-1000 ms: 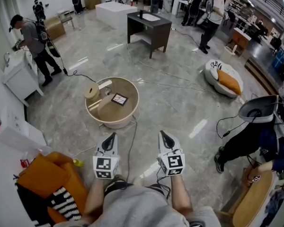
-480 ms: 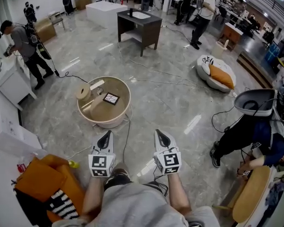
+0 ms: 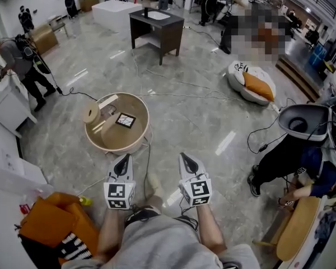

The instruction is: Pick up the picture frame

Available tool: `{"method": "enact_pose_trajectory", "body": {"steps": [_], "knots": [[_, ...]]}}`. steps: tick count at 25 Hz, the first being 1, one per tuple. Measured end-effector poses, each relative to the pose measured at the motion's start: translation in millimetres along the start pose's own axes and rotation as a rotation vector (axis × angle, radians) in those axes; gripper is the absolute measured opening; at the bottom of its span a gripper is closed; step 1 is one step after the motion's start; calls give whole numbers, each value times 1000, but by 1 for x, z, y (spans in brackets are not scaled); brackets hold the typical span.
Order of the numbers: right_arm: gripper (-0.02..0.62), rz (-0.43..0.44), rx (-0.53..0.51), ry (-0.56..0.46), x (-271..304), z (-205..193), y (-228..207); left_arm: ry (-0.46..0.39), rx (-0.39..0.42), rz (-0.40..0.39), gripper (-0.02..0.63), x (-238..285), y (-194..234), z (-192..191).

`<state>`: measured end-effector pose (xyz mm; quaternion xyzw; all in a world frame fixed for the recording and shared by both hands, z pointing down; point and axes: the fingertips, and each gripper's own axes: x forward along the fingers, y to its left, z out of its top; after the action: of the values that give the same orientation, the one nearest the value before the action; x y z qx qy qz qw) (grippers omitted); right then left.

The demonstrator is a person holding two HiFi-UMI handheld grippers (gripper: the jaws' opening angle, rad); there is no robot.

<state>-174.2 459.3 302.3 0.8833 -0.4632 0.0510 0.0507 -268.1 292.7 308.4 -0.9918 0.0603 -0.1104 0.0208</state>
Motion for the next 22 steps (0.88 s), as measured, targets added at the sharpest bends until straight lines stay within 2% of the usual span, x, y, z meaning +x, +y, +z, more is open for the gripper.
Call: {"method": "enact_pose_trajectory", "body": {"steps": [7, 13, 22], "knots": [[-2, 26, -2, 34, 75, -4, -30, 12, -21, 12, 17, 72, 33, 3], [-2, 77, -9, 55, 162, 4, -46, 51, -45, 36, 17, 137, 79, 6], [-2, 169, -21, 72, 290, 22, -71, 58, -75, 97, 17, 230, 142, 23]]}}
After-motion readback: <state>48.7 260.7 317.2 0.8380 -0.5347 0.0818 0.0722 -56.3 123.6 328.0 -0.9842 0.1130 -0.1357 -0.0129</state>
